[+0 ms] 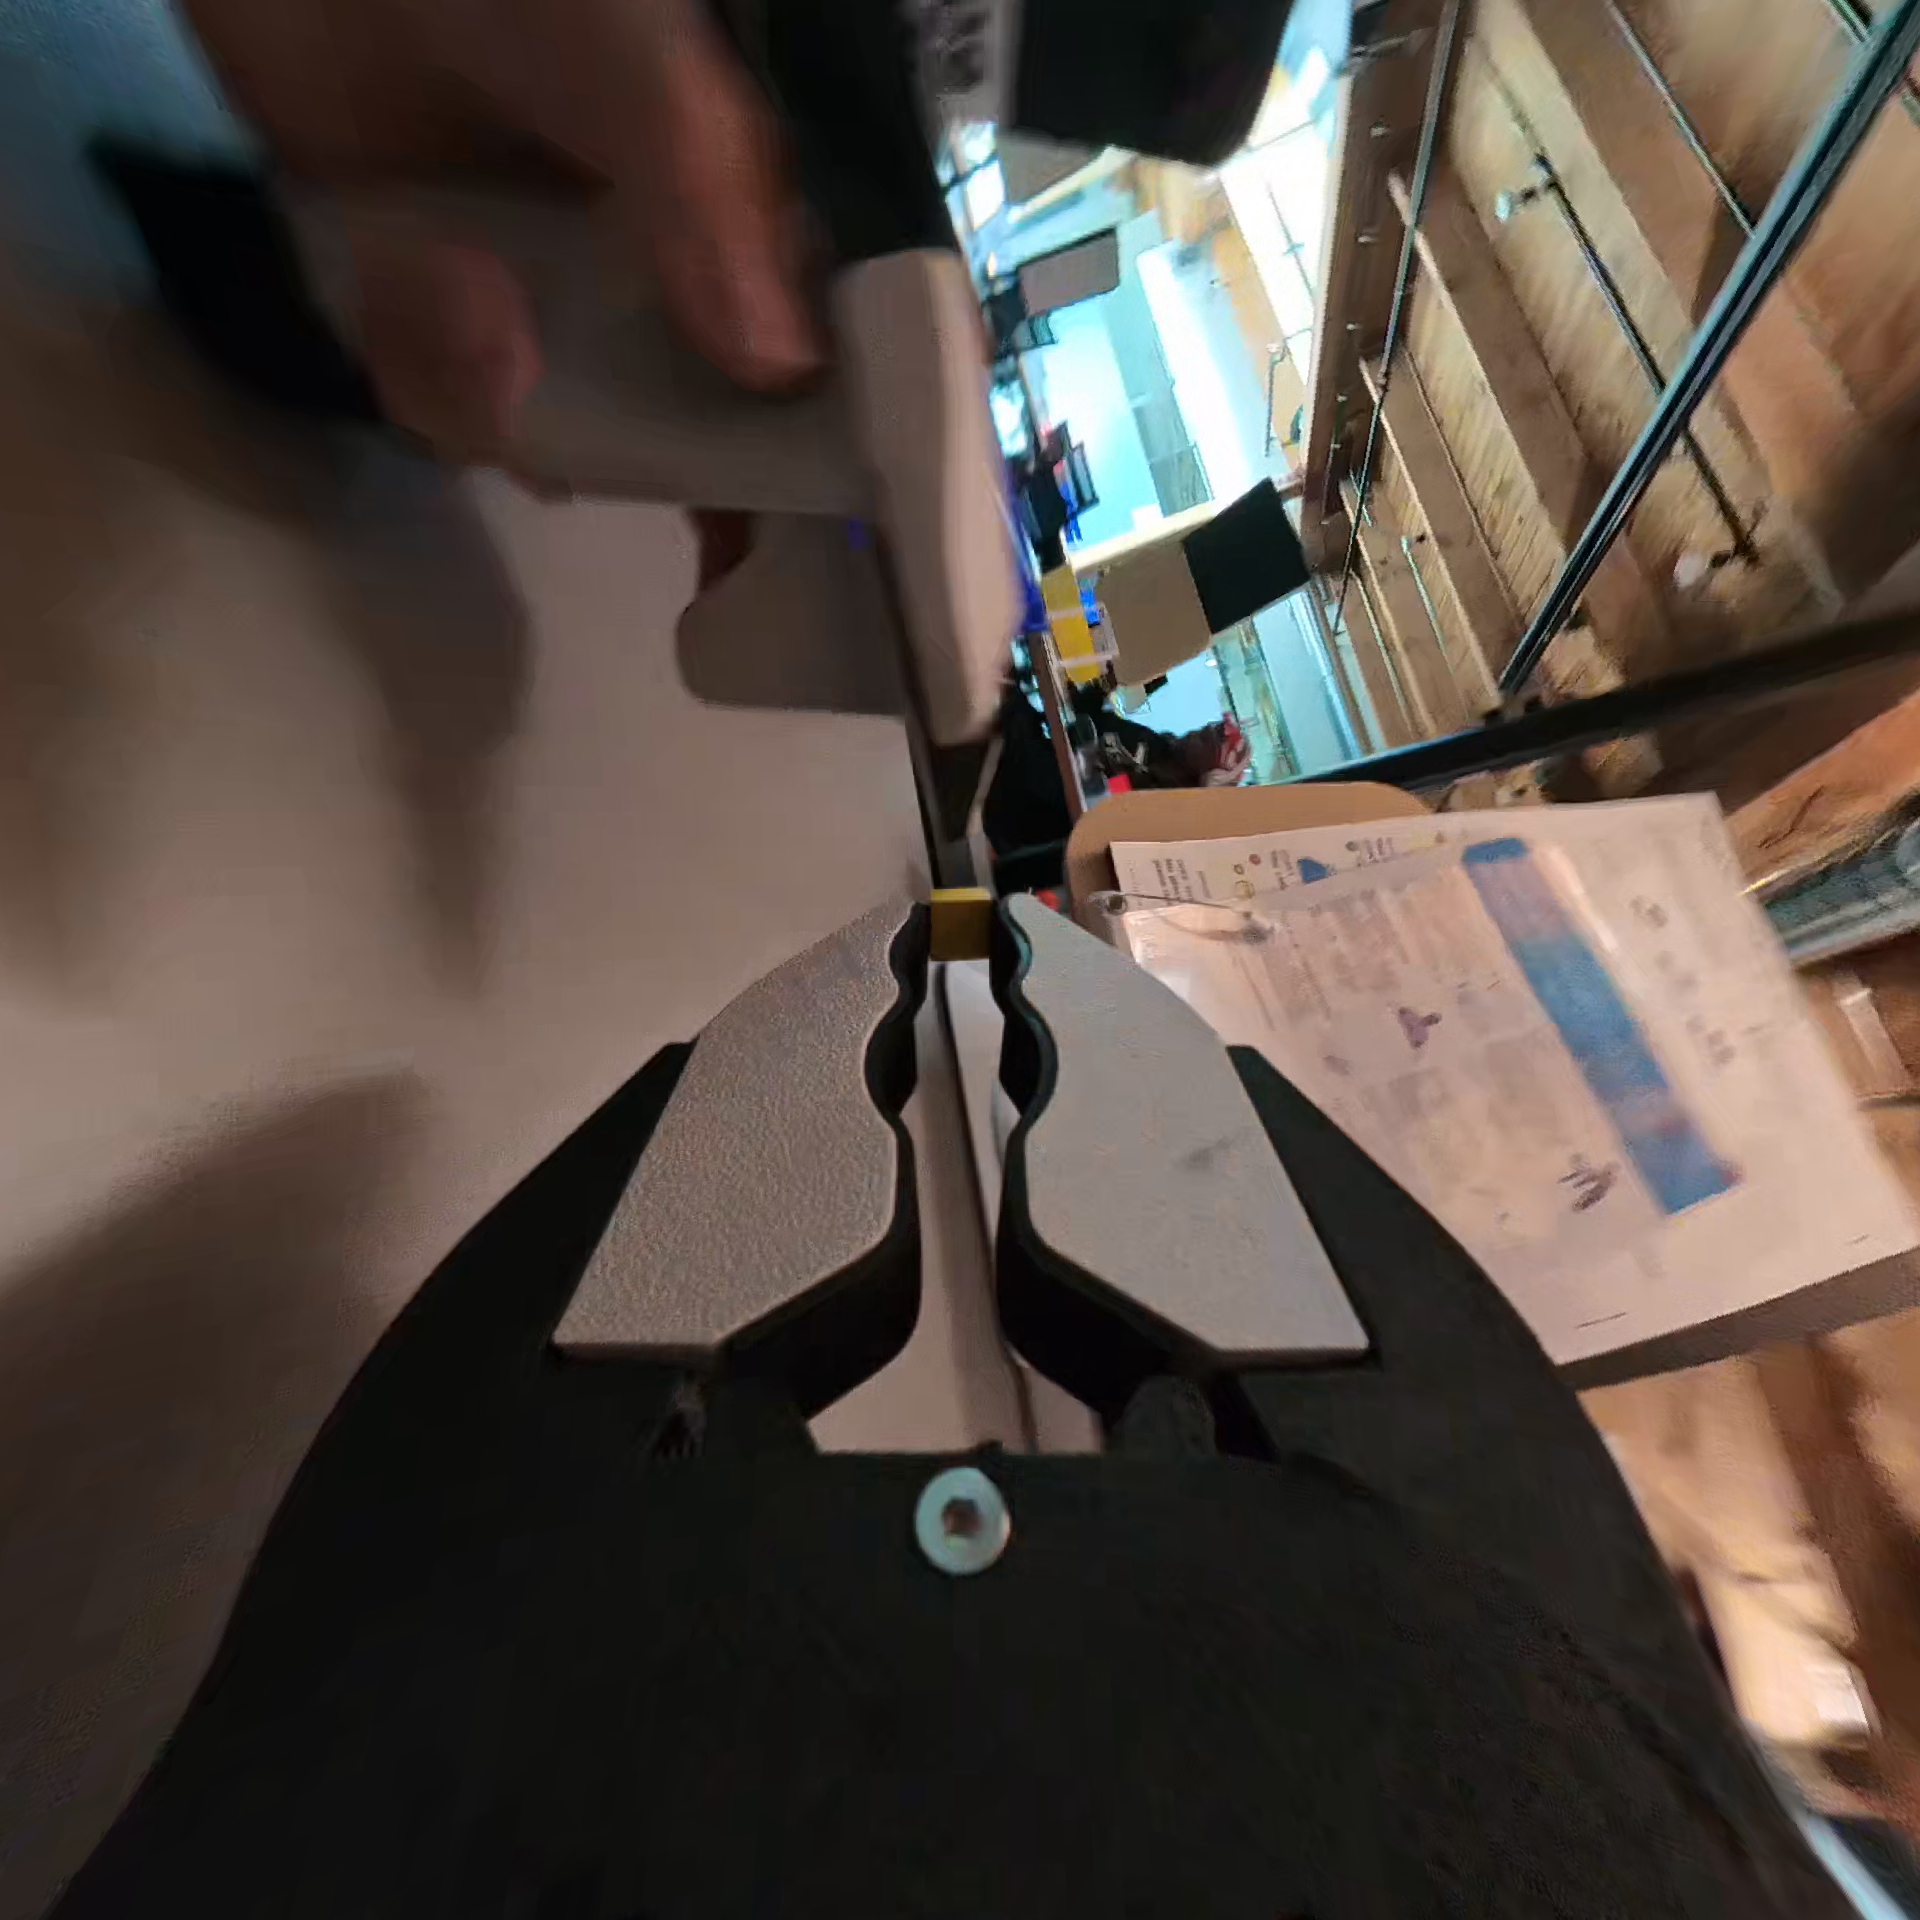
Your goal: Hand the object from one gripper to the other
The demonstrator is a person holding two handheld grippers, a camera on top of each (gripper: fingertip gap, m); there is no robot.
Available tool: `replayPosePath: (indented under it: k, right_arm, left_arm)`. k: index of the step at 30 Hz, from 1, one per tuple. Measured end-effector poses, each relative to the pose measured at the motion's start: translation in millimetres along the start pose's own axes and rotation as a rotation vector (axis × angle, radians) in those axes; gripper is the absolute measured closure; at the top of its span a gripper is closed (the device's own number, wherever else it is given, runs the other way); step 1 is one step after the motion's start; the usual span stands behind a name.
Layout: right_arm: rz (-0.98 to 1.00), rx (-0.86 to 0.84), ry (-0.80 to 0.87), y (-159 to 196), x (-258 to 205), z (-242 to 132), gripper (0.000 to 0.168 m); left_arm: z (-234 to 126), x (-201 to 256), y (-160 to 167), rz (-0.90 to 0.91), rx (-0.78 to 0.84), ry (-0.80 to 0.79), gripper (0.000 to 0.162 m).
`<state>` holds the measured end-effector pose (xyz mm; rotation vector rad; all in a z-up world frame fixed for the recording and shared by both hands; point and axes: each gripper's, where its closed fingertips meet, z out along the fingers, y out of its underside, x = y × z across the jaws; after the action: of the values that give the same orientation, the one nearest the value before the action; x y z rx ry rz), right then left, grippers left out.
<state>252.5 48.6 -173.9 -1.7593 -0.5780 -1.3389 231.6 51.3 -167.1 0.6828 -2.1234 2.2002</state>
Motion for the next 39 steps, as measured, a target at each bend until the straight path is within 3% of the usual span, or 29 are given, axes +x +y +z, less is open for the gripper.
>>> replayPosePath:
  k: [2, 8, 30, 32, 34, 37, 39]
  right_arm:
    - [-0.102, -0.052, -0.010, 1.4, -6.0, 3.5, 0.158]
    - [-0.150, -0.134, -0.007, 6.4, -5.5, 6.7, 0.158]
    - [-0.146, -0.134, -0.003, -5.1, -9.3, 12.7, 0.158]
    - [-0.053, -0.103, 0.002, -6.7, -7.3, 11.7, 0.157]
    - [0.174, -0.022, -0.015, -11.1, -2.3, 8.9, 0.145]
    - [0.695, 0.104, -0.172, -16.2, -2.3, 5.2, 0.116]
    - [1.110, 0.185, -0.386, -24.9, -9.6, 2.9, 0.100]
  left_arm:
    - [-0.7, -3.8, 1.3, 0.047, -0.017, -0.050, 0.122]
    - [0.6, -17.2, 8.9, 0.119, -0.090, -0.185, 0.132]
    - [3.8, -17.1, 11.3, 0.155, -0.110, -0.195, 0.152]
    - [3.3, -16.2, 9.9, 0.165, -0.101, -0.184, 0.152]
    - [0.1, -16.0, 6.1, 0.175, -0.074, -0.175, 0.152]
    - [-6.8, -13.2, -4.2, 0.236, 0.001, -0.145, 0.152]
    - [-10.5, -8.0, -9.1, 0.332, 0.042, -0.119, 0.152]
